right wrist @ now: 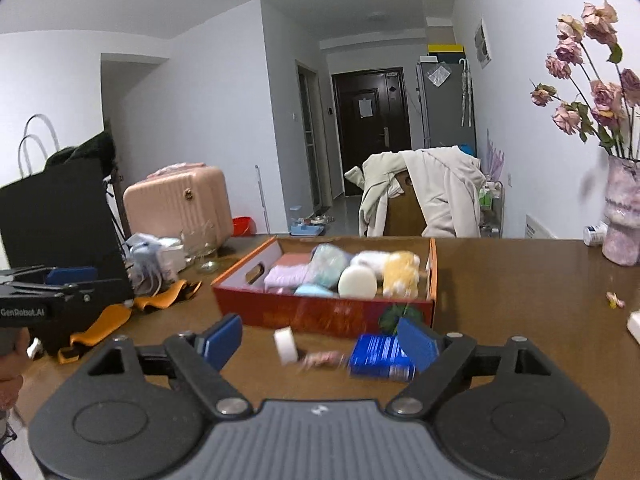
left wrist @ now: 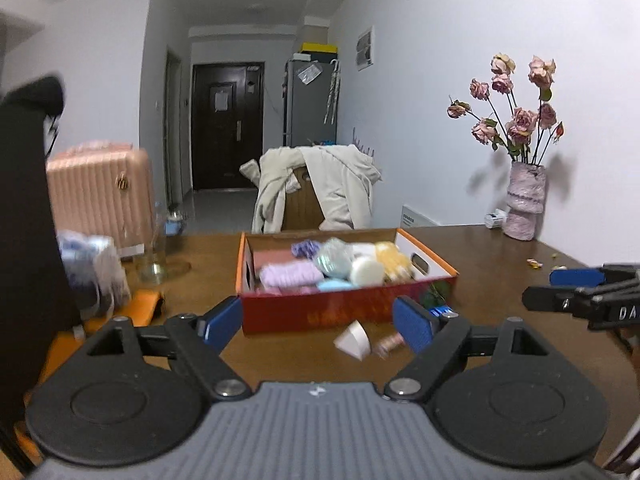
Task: Organize soft objects
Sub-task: 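Move both grippers back toward the small white cloth on the table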
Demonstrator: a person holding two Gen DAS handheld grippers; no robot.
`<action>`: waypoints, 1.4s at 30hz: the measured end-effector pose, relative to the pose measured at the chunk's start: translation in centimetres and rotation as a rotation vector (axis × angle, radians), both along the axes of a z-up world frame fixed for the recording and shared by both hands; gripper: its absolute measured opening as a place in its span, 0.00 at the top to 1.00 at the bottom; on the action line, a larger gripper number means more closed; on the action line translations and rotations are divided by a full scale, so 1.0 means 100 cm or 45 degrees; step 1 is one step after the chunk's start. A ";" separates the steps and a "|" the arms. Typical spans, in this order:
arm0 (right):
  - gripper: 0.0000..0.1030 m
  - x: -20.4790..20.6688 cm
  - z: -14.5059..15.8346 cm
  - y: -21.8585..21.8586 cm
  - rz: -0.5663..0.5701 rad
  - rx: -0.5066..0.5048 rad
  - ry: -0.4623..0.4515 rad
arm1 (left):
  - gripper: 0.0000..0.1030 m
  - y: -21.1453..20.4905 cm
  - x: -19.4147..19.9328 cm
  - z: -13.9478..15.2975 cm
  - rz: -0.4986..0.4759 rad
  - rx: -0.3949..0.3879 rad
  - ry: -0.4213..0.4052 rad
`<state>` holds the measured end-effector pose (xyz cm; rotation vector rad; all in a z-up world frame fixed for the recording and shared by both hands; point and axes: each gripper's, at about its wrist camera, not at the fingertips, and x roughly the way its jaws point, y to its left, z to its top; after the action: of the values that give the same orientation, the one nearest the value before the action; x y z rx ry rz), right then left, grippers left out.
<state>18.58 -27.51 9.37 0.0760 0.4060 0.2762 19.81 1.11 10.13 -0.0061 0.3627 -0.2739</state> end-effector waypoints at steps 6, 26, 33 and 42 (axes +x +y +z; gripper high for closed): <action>0.18 -0.040 -0.023 0.012 0.010 0.024 0.044 | 0.18 0.009 -0.031 -0.027 0.034 -0.055 0.074; 0.30 0.033 -0.069 0.016 0.028 0.035 0.238 | 0.32 -0.062 0.101 -0.077 -0.139 0.118 0.152; 0.36 0.099 -0.086 0.035 0.087 -0.025 0.293 | 0.62 -0.074 0.177 -0.106 -0.202 0.080 0.277; 0.41 0.159 -0.097 0.070 0.112 -0.166 0.305 | 0.79 -0.018 0.165 -0.094 -0.134 -0.101 0.294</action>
<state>34.48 -20.55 -0.36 -0.0370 0.6651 0.3284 36.34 -0.73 0.78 -0.0975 0.5827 -0.3929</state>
